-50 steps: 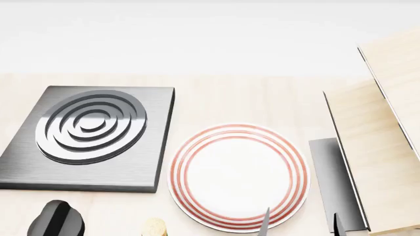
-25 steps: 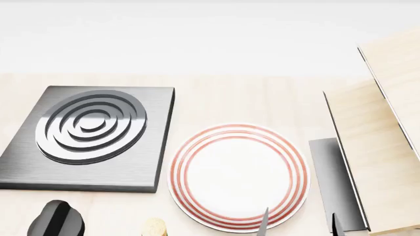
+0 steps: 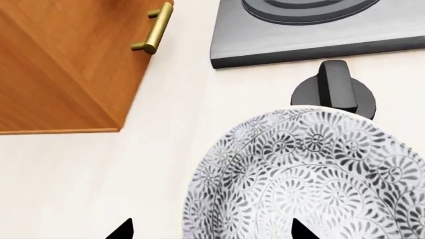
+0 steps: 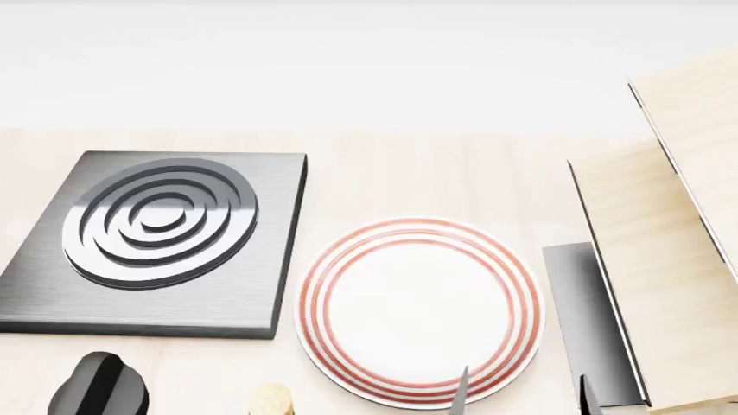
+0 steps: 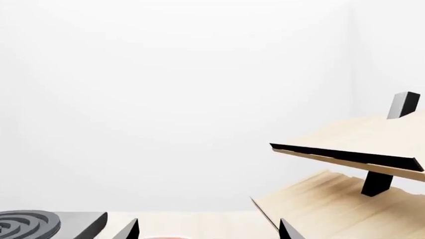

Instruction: Pick up the akita bowl and put it on the plate.

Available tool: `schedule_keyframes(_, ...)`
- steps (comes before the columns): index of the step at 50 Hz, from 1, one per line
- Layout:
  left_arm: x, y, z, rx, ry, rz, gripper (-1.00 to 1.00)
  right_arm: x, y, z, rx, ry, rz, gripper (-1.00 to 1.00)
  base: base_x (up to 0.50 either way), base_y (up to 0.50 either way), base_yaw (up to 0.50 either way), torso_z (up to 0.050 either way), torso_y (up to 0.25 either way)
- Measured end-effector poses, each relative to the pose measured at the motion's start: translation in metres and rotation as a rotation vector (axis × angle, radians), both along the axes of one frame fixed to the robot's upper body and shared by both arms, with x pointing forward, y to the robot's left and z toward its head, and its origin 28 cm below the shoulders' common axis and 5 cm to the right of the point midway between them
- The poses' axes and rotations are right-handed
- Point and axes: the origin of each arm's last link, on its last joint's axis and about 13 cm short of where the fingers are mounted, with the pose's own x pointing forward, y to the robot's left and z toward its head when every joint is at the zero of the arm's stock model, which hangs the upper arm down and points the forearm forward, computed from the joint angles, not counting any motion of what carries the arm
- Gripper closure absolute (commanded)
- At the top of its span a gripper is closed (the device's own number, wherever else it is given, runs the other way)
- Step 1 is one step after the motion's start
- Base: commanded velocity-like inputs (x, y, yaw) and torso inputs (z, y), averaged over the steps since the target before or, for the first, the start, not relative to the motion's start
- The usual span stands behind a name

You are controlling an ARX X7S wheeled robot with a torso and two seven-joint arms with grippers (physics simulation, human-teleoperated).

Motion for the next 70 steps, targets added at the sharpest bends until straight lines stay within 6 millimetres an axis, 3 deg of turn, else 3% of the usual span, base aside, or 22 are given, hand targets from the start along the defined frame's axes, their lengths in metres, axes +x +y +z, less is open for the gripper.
schedule_keyframes(28, 0.01, 0.011, -0.016, -0.051, 0.004, -0.037, -1.0, 0.001, 0.002, -0.002, -0.001, 0.004, 0.006, -1.0, 0.0, 0.0, 0.0, 0.0, 0.0)
schedule_keyframes(70, -0.003, 0.026, -0.007, -0.102, 0.147, -0.046, -1.0, 0.002, 0.004, -0.007, 0.002, 0.021, 0.013, -1.0, 0.0, 0.0, 0.0, 0.0, 0.0)
